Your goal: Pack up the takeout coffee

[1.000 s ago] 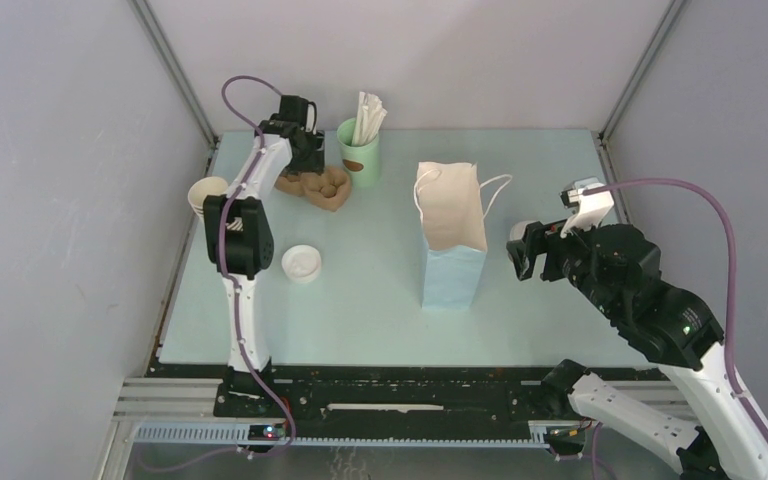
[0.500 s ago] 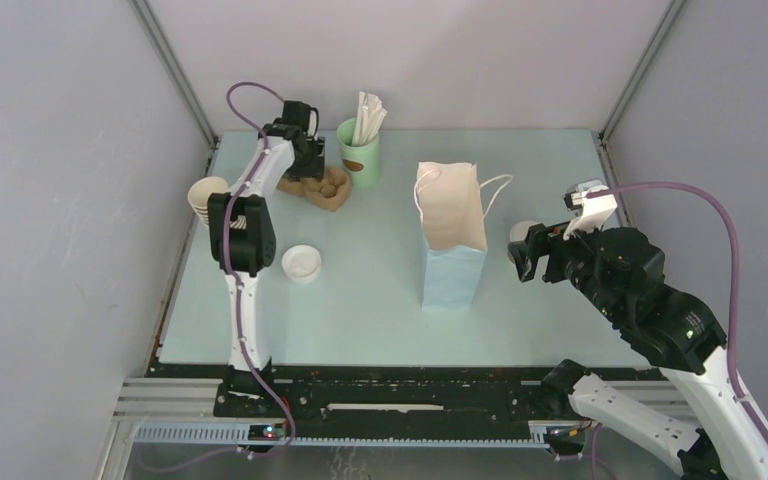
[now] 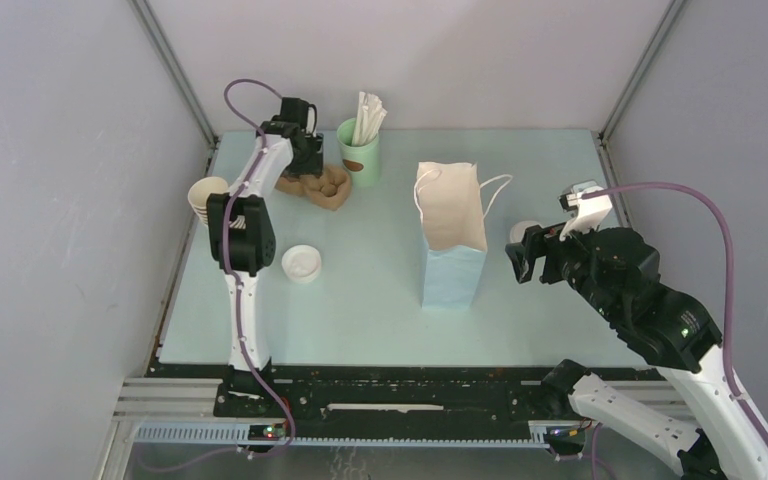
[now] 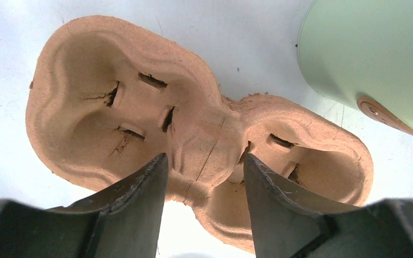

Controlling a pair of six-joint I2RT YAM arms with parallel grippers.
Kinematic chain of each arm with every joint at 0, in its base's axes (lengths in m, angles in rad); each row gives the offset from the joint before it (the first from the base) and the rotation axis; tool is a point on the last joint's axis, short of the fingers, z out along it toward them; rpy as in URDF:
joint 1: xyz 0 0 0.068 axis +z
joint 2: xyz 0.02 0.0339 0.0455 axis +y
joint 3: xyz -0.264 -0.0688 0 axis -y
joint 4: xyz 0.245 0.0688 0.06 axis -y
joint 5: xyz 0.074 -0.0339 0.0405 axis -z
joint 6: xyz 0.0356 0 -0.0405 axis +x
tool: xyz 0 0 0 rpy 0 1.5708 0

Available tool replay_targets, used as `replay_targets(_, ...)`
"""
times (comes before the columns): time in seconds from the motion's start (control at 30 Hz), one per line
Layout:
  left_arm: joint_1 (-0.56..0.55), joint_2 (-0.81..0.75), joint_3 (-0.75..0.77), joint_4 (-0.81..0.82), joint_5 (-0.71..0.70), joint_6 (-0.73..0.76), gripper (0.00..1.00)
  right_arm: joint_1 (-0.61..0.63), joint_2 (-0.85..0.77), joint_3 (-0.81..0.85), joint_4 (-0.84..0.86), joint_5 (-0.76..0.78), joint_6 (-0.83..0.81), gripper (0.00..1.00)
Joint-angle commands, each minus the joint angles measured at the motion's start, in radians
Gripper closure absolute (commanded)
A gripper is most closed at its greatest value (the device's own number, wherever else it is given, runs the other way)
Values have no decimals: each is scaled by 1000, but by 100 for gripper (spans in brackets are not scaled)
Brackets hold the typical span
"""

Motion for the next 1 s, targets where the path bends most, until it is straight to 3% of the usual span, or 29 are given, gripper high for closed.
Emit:
replay_targets(0.0,5,-20,61,4,8,2,42,-4,0,-3,35,-4,-12,15)
replay_targets(0.2,5,-12,58,-5,13,2,53,-4,4,-3,37,-12,-12,16)
replay_targets(0.47,5,-30,75,-26,29,2,78,-4,-4,-3,28,-9,-11,16)
replay_targets(0.6,5,-59,76,-56,40,3,84,-4,-5,-3,28,-13,-11,16)
replay_targets(0.73,4,-120,14,-61,72,-10,88,-3,-10,-13,39,-29,-7,16)
replay_targets(0.8,5,-150,-20,-58,75,-17,96,-4,-16,-21,47,-40,-1,16)
replay_targets(0.97,1,-212,-109,-60,131,-46,100,-3,-19,-27,48,-53,5,16)
